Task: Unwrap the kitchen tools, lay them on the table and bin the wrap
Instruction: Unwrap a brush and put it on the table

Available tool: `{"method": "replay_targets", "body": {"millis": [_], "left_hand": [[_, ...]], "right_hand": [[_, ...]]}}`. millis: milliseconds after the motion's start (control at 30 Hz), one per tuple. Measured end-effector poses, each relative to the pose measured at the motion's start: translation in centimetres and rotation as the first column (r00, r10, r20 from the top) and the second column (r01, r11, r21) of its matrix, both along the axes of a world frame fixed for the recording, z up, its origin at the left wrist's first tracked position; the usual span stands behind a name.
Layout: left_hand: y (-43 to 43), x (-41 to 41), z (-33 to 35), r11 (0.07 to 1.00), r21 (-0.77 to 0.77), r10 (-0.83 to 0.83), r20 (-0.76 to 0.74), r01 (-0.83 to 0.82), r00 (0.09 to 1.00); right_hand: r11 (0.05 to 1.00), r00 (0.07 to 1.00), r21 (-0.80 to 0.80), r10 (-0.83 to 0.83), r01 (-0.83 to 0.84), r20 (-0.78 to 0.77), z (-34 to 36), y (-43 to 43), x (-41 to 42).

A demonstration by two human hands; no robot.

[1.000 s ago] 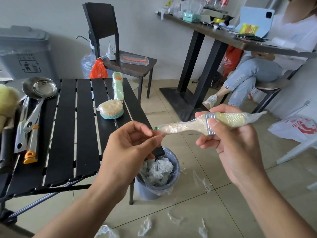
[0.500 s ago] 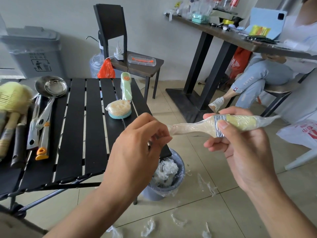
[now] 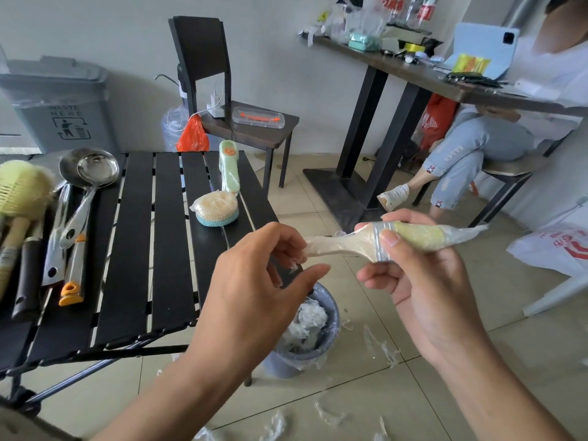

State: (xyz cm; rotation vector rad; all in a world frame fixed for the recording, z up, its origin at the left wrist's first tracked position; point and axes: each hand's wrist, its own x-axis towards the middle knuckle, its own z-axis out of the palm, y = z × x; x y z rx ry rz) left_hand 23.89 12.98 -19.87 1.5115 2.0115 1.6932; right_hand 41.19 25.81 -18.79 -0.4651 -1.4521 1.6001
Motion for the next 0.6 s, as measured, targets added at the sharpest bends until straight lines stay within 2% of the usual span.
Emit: {"method": "replay_targets", "body": {"millis": [200,467,600], "left_hand": [[0.4,-0.8,-0.2,0.997,-0.069,0.035,-0.006,-0.036,0.999],[0.1,-0.3,0.1,0.997,-0.040,0.059,-0.040,-0.061,0.997],[0.1,-0.3,-0.2,0.996,-0.069,0.061,0.082,-0.055,0.995]], "right_hand": [[0.999,0.999,-0.001,0.041,-0.041,0.027,-0.6,-0.2,-0.4],[1.000,0.999,0.013,-0.013,0.012,0.051,-1.4,0.6,-0.5],[0.994,0.995,0.093,-0.057,0.049,0.080,-1.5,0.7,-0.5]]}}
